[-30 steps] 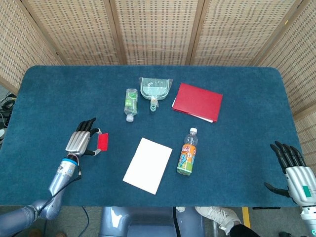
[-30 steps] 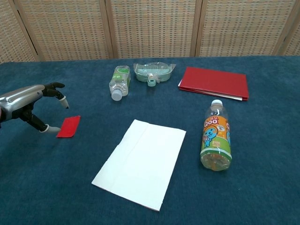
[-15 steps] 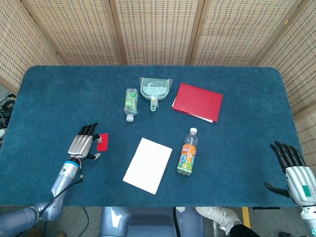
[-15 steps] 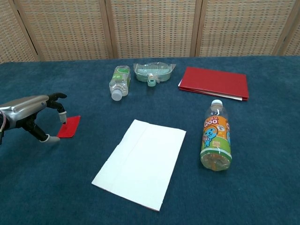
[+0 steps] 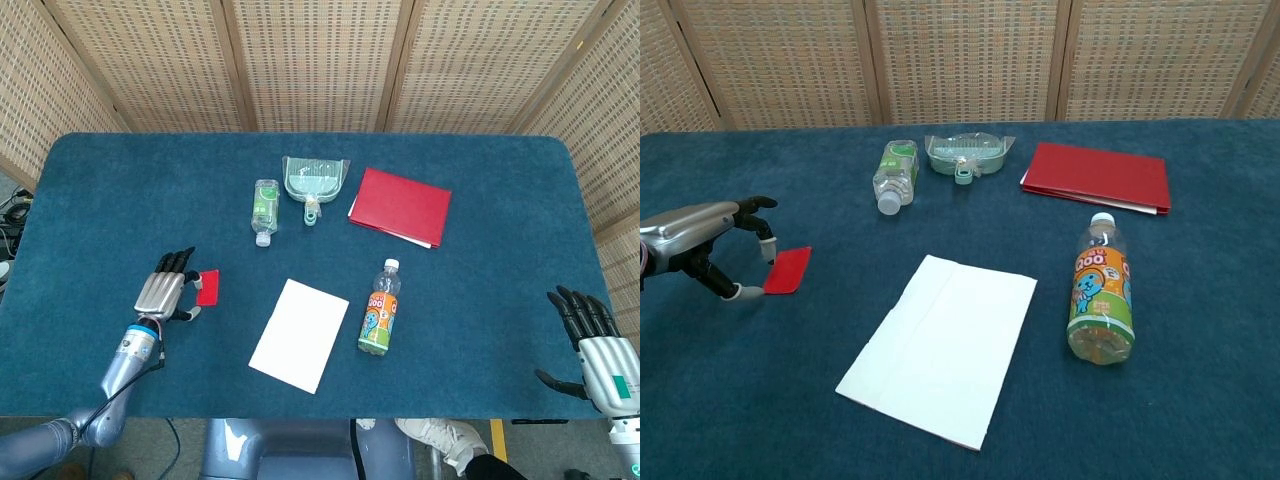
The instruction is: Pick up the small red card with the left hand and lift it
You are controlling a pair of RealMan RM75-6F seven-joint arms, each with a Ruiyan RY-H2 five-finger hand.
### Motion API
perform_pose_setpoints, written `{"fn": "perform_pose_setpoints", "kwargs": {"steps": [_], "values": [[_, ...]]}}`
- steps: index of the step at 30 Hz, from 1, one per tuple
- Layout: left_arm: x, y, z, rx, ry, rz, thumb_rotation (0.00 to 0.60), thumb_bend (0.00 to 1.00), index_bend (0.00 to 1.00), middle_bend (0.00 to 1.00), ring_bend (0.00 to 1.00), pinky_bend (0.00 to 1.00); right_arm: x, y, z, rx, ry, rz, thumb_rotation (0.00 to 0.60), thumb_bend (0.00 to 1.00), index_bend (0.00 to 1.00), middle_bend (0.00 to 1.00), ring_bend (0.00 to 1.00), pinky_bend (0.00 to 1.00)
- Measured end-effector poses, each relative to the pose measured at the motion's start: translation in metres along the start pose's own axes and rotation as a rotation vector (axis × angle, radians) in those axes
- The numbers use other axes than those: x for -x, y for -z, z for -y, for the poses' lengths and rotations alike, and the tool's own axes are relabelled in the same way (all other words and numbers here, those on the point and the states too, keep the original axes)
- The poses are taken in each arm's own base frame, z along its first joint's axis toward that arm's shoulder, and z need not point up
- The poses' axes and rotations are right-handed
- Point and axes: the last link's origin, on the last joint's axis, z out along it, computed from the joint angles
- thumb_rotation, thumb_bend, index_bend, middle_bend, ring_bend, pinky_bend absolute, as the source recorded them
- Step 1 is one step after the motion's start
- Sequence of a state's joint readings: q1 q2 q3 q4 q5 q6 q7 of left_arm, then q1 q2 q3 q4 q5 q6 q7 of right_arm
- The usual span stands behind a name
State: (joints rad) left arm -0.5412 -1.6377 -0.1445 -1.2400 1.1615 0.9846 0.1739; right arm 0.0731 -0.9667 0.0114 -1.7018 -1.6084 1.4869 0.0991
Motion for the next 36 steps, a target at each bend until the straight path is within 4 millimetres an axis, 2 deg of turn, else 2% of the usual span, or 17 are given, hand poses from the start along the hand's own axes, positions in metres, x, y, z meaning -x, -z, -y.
{"fn": "perform_pose_setpoints", "kwargs": {"steps": [28,36], "values": [[0.010,-0.010,0.000,-0.019,-0.003,0.015,0.600,0.26,0.47,0.00,0.00,0.00,-0.002,0.000,-0.003,0.005,-0.012,-0.002,0.600,0.00,0.00,0.00,0.00,0.00],[0.011,-0.013,-0.001,-0.017,-0.005,0.010,0.600,0.32,0.48,0.00,0.00,0.00,-0.002,0.000,-0.003,0.005,-0.013,-0.001,0.600,0.00,0.00,0.00,0.00,0.00]]}}
